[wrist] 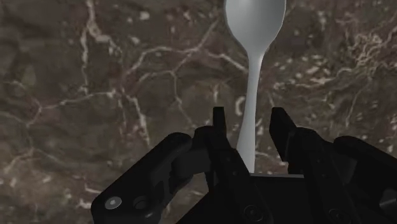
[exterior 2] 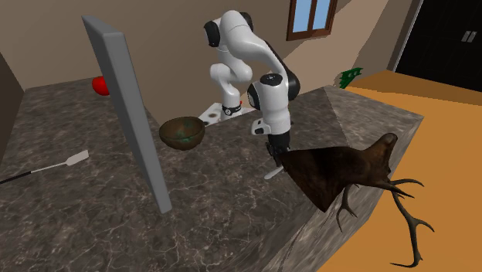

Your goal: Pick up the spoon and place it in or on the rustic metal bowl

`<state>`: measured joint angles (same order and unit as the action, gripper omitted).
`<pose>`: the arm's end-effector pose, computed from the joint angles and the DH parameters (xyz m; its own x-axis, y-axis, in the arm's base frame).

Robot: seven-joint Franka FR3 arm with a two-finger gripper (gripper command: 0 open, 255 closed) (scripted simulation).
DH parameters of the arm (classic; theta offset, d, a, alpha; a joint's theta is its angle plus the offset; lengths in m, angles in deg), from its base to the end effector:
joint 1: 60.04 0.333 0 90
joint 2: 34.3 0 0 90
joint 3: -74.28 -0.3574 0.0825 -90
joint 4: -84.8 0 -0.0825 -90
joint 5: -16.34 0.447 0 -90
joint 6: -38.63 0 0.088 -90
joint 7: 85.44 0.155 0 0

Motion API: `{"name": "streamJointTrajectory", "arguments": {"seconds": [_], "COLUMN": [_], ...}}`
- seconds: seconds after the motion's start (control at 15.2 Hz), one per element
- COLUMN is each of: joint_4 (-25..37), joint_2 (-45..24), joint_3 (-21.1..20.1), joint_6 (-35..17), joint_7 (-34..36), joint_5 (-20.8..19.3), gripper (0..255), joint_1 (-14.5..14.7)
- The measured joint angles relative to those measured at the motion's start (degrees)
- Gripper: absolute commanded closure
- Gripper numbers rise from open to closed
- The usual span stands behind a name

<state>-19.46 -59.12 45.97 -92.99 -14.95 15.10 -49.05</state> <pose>0.5712 0.4410 0.2882 0.8342 -0.5331 -0.1409 -0.5502 -0.8220 -0.1472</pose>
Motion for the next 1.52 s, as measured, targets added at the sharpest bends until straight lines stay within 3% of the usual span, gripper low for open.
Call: {"name": "streamJointTrajectory", "arguments": {"seconds": [0.59, 1.52], "joint_4": [0.2, 4.4], "joint_2": [-0.1, 4.8], "joint_3": [-0.1, -1.3], "joint_6": [-0.1, 8.5], "joint_7": [0.0, -0.2], "joint_5": [0.1, 2.2], "gripper": [255, 255], "joint_1": [0.0, -1.0]}}
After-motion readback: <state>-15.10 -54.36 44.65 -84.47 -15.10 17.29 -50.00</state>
